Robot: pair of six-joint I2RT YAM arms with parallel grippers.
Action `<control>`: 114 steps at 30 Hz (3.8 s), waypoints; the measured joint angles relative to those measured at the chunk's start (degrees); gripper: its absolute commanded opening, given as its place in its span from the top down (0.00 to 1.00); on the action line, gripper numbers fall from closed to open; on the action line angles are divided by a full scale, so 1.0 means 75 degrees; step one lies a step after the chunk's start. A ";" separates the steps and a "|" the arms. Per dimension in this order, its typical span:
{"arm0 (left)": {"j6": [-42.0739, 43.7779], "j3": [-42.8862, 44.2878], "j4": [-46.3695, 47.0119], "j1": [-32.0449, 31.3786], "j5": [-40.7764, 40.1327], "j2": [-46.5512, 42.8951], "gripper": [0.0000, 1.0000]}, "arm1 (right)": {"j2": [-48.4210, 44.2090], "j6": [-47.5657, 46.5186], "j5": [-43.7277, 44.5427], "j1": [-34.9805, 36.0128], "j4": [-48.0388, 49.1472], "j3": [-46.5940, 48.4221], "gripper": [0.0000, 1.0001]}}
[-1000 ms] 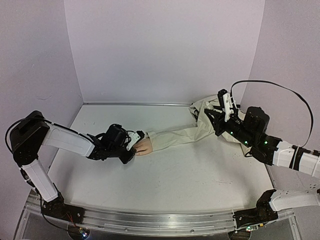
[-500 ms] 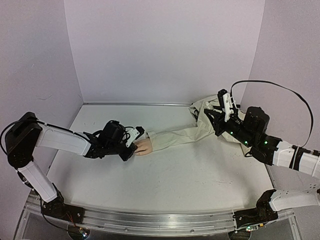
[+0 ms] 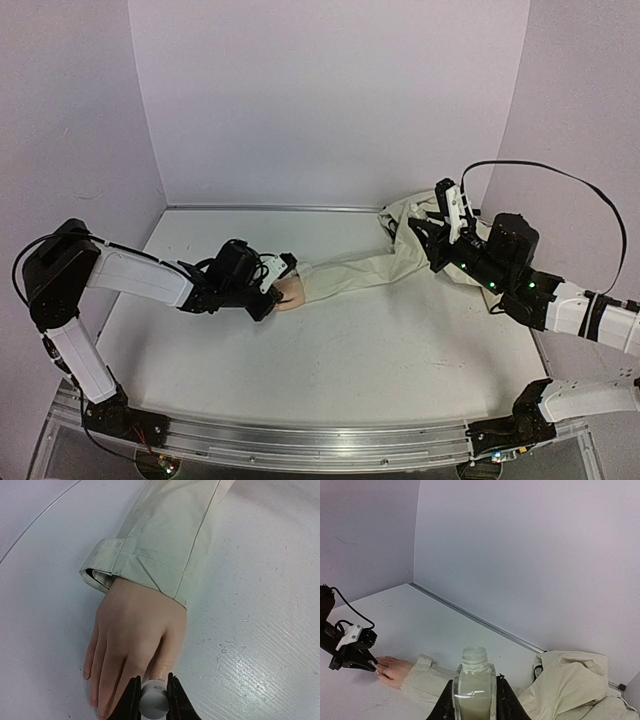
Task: Paint the nails
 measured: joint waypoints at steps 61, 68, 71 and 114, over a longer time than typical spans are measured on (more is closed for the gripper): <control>-0.0064 -0.0493 -0.0061 0.0000 -0.0326 -0.0545 1.00 | 0.0000 0.0003 -0.0029 -0.0015 0.0000 0.0000 1.00; -0.0198 -0.0111 -0.0050 0.0000 -0.0105 -0.0140 1.00 | 0.0000 0.0003 -0.0029 -0.0015 0.0000 0.0000 1.00; -0.0201 -0.0102 -0.0055 0.0000 -0.0047 -0.0061 1.00 | 0.0000 0.0003 -0.0029 -0.0015 0.0000 0.0000 1.00; -0.0201 -0.0644 0.0058 0.0000 -0.0691 -0.0032 1.00 | 0.0000 0.0003 -0.0032 -0.0015 0.0000 0.0000 1.00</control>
